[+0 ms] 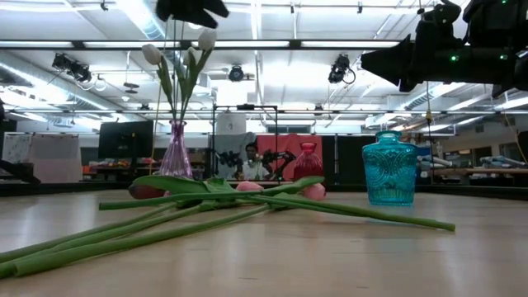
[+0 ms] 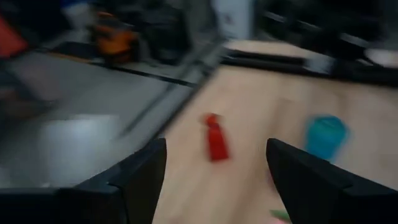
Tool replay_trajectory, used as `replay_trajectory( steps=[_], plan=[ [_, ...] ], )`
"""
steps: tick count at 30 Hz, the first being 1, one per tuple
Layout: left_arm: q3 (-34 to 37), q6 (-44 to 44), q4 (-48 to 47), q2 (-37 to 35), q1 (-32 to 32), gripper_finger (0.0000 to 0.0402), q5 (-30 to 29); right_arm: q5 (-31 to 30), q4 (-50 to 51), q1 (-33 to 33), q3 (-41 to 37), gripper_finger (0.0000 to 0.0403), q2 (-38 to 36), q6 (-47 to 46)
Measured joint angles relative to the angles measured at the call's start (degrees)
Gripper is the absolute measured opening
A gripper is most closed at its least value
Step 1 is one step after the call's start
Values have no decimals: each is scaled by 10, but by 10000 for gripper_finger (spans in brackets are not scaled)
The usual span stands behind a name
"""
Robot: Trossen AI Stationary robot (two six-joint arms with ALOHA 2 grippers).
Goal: Sort flowers into vase by color
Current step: Put the red tulip into the red vase
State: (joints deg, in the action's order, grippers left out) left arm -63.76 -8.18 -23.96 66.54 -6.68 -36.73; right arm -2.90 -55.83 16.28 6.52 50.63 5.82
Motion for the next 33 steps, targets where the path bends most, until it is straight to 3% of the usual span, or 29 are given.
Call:
replay_trajectory(
  steps=[6, 11, 20, 24, 29, 33],
  plan=[
    [0, -16, 20, 78, -78, 282, -4, 0, 2, 0, 0, 187, 0, 2],
    [0, -102, 27, 152, -97, 282, 8, 0, 2, 0, 0, 187, 0, -1],
    [-14, -323, 22, 298, -44, 282, 176, -11, 11, 0, 0, 187, 0, -13],
    [-52, -358, 19, 357, -28, 277, 228, -16, 12, 0, 0, 187, 0, -12],
    [-113, -358, 3, 423, -17, 250, 251, -16, 14, 0, 0, 187, 0, -12],
    [-172, -357, -62, 464, -7, 229, 240, -16, 14, 0, 0, 187, 0, -12]
  ],
)
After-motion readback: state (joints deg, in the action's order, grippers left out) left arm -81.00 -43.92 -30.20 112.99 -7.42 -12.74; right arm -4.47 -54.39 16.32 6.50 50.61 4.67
